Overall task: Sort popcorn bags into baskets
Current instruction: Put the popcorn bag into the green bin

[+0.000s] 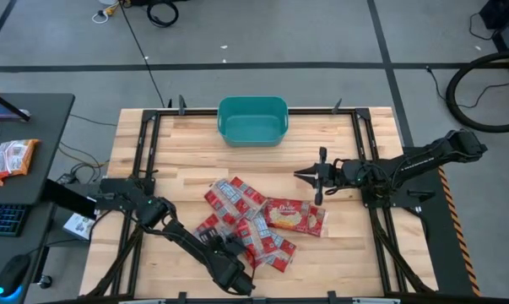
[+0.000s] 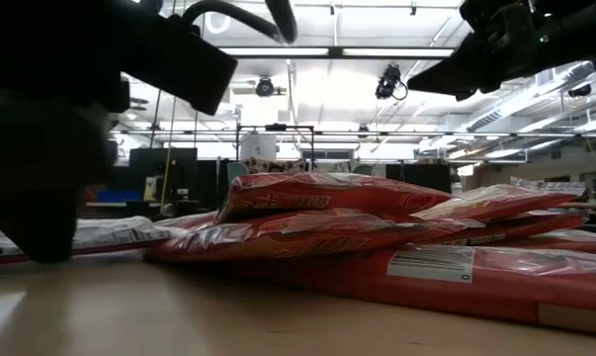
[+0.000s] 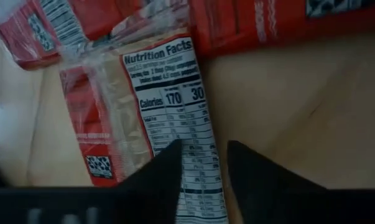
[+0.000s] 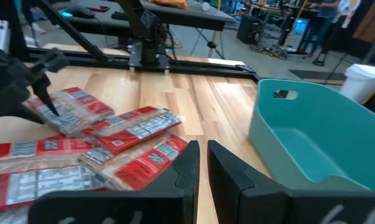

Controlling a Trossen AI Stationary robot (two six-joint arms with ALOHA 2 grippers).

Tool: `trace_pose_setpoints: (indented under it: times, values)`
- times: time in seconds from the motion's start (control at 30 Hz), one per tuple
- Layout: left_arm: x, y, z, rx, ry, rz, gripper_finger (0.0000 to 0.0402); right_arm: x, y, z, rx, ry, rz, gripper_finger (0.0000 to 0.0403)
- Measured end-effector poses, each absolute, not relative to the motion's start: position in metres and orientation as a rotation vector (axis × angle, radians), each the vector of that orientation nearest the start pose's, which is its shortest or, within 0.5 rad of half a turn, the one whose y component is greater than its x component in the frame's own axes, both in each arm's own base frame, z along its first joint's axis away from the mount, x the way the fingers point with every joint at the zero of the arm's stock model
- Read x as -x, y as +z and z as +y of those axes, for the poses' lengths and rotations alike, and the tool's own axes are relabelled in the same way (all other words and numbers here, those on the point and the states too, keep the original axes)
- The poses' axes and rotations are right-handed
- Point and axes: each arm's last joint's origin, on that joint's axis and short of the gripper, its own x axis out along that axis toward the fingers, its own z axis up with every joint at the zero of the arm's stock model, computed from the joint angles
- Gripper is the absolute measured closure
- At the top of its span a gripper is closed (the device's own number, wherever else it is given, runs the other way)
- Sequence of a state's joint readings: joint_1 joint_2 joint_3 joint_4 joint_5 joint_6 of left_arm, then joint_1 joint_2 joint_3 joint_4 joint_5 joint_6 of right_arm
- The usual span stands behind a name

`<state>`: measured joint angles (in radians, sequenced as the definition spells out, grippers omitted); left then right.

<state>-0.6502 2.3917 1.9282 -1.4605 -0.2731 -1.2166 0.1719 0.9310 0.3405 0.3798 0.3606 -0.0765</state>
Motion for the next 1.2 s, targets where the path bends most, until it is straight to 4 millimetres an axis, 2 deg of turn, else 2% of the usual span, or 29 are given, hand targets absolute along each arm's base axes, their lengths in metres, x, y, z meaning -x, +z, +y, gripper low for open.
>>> trace_pose_setpoints:
  times: [0.17,0.33,0.53,0.7,0.83,0.97,1.07,1.2]
  values:
    - [-0.342,0.139,-0.249,-0.006,0.722,1.546,0.0387,-0.191,0.209,0.024,0.127,-0.155,0.212,0.0366]
    - [-0.344,0.144,-0.245,0.008,0.699,1.578,0.0396,-0.191,0.209,0.024,0.127,-0.154,0.213,0.0366]
    - [-0.345,0.179,-0.237,0.077,0.679,1.538,0.0398,-0.191,0.209,0.023,0.132,-0.155,0.212,0.0367]
    - [-0.345,0.183,-0.236,0.175,0.716,1.547,0.0387,-0.191,0.208,0.023,0.13,-0.155,0.221,0.0366]
    - [-0.34,0.183,-0.237,0.172,0.756,1.566,0.0335,-0.191,0.207,0.024,0.131,-0.15,0.228,0.0366]
    - [-0.335,0.194,-0.235,0.088,0.729,1.517,0.0289,-0.191,0.207,0.024,0.129,-0.131,0.227,0.0366]
    - [-0.332,0.195,-0.226,0.1,0.731,1.533,0.0282,-0.191,0.207,0.024,0.128,-0.13,0.227,0.0366]
    - [-0.324,0.191,-0.216,0.139,0.712,1.514,0.0295,-0.191,0.207,0.025,0.127,-0.119,0.226,0.0366]
